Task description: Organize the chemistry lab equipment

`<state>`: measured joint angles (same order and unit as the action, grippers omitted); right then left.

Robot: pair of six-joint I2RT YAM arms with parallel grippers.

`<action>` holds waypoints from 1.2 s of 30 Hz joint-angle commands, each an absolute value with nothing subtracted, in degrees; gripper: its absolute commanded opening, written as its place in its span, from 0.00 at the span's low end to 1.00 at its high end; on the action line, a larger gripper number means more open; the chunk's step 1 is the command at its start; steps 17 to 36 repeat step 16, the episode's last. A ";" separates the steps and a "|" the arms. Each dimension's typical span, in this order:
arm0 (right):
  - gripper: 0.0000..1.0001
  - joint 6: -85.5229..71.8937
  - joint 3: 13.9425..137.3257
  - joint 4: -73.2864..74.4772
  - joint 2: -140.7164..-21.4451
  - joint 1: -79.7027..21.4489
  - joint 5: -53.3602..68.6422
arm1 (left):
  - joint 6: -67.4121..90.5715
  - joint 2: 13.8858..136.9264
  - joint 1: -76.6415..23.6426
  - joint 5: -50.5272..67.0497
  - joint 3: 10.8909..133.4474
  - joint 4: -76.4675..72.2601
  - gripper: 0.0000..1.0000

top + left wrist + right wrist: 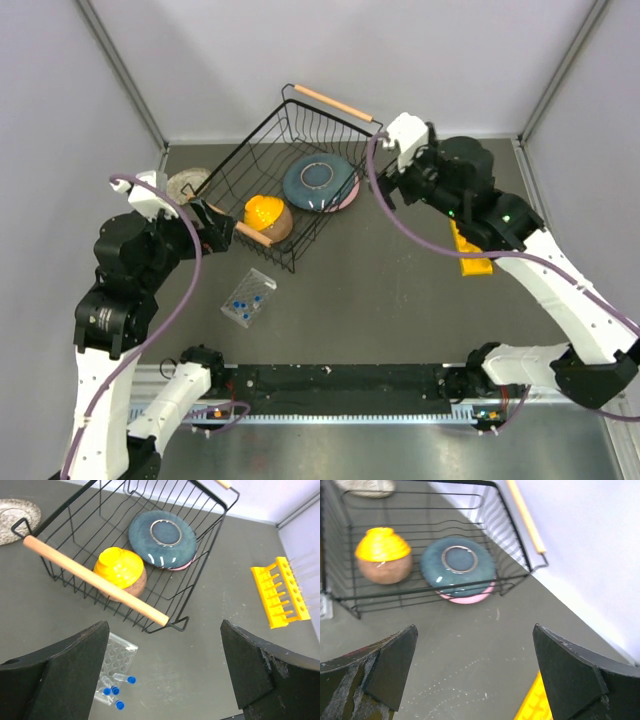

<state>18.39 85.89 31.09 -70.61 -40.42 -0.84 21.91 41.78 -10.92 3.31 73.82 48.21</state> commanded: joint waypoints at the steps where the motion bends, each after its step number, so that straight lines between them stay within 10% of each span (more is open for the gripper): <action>1: 0.99 9.85 86.84 29.09 -67.33 -36.50 -16.17 | 23.73 41.05 -10.63 7.03 77.08 43.85 0.99; 36: 0.99 6.33 87.01 29.27 -58.54 -32.08 -16.71 | 24.70 37.79 -10.63 8.61 78.57 46.67 0.99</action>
